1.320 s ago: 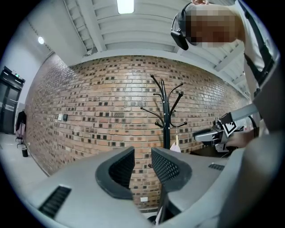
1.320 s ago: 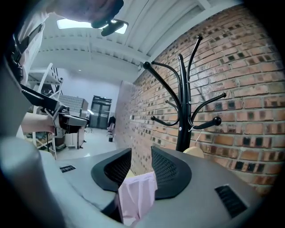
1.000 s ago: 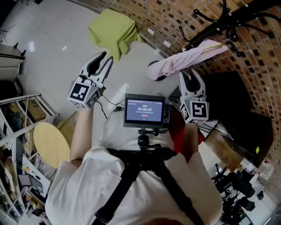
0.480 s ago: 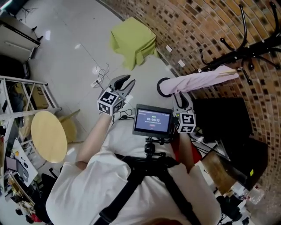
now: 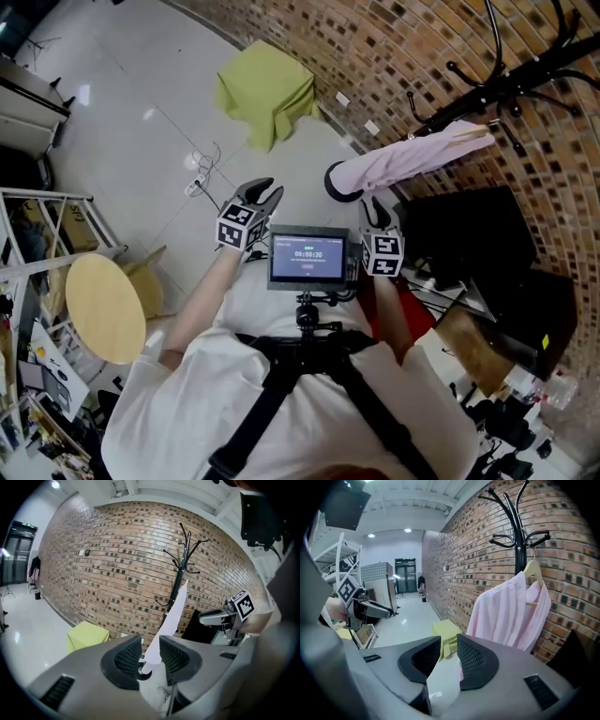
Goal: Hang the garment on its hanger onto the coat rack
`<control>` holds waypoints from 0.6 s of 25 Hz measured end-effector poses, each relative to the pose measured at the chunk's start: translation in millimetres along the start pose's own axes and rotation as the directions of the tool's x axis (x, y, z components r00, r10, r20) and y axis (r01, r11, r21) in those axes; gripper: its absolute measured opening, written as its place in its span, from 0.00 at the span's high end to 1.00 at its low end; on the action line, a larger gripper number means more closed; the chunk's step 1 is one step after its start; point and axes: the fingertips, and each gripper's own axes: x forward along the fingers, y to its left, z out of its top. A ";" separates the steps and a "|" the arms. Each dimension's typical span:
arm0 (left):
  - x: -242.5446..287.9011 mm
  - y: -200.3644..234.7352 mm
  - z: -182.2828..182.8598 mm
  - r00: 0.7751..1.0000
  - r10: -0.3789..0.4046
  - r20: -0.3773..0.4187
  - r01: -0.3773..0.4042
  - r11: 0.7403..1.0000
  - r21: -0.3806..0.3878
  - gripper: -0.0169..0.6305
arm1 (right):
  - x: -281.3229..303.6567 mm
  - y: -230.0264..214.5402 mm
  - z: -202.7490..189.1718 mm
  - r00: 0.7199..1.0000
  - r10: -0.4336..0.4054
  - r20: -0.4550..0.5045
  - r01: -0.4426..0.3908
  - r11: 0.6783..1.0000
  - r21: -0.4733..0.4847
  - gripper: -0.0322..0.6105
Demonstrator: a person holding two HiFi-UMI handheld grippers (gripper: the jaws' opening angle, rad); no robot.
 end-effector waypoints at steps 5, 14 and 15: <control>12.1 -27.5 -15.5 0.997 -0.060 -0.058 0.065 0.995 0.074 0.77 | -0.2 -4.2 -17.2 0.999 -0.014 -0.034 0.015 1.000 0.025 0.79; 27.0 -57.0 -29.1 0.989 -0.101 -0.106 0.112 0.989 0.097 0.77 | -10.8 -16.0 -31.3 0.999 -0.027 -0.030 0.029 0.999 0.042 0.79; 27.3 -59.6 -28.8 0.988 -0.106 -0.109 0.117 0.988 0.101 0.77 | -12.2 -16.6 -30.3 0.999 -0.027 -0.026 0.028 0.999 0.043 0.79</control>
